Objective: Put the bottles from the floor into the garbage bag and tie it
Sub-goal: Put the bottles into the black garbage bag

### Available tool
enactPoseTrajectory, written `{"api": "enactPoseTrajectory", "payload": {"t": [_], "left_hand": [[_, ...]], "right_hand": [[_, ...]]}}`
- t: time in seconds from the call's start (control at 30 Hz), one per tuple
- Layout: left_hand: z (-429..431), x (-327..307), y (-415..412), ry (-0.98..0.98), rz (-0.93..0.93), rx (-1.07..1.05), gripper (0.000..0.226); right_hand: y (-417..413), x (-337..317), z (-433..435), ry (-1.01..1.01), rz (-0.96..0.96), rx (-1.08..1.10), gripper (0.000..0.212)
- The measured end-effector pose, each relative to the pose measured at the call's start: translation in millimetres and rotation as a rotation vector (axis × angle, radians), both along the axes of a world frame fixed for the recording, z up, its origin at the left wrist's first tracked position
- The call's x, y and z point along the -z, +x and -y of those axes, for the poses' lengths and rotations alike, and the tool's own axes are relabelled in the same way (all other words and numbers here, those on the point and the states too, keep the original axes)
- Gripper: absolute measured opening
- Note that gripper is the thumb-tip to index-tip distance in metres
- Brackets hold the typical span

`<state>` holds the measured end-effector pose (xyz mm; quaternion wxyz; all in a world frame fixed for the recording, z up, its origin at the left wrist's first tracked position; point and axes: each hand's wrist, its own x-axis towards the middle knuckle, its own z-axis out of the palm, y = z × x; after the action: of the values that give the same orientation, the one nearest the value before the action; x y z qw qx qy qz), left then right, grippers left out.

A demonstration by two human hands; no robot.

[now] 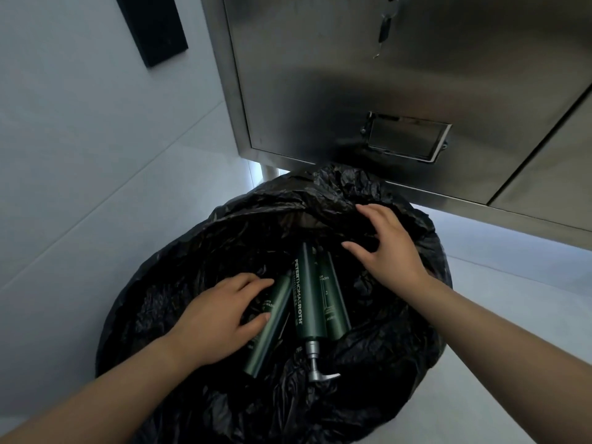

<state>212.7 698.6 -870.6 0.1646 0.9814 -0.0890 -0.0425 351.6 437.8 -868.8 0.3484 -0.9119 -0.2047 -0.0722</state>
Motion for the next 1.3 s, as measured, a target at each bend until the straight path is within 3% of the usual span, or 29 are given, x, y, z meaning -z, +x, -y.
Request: {"api": "enactPoseTrajectory", "payload": {"t": [0.27, 0.47, 0.63, 0.87, 1.07, 1.3], "left_hand": [[31, 17, 1, -0.023, -0.135, 0.074, 0.057], [60, 41, 3, 0.001, -0.191, 0.165, 0.058], [75, 60, 10, -0.021, -0.251, 0.029, 0.060], [86, 81, 17, -0.088, -0.229, -0.079, 0.070], [101, 94, 23, -0.278, -0.319, -0.248, 0.082], [102, 90, 32, -0.379, -0.310, -0.350, 0.077]], "right_hand": [[-31, 16, 6, -0.025, -0.071, -0.055, 0.065], [-85, 54, 62, -0.327, -0.191, -0.348, 0.067], [-87, 78, 78, -0.512, -0.266, -0.396, 0.066], [-80, 78, 81, -0.444, -0.289, -0.393, 0.048], [-83, 71, 89, -0.332, -0.327, -0.392, 0.031], [-81, 58, 95, -0.233, -0.353, -0.379, 0.016]]}}
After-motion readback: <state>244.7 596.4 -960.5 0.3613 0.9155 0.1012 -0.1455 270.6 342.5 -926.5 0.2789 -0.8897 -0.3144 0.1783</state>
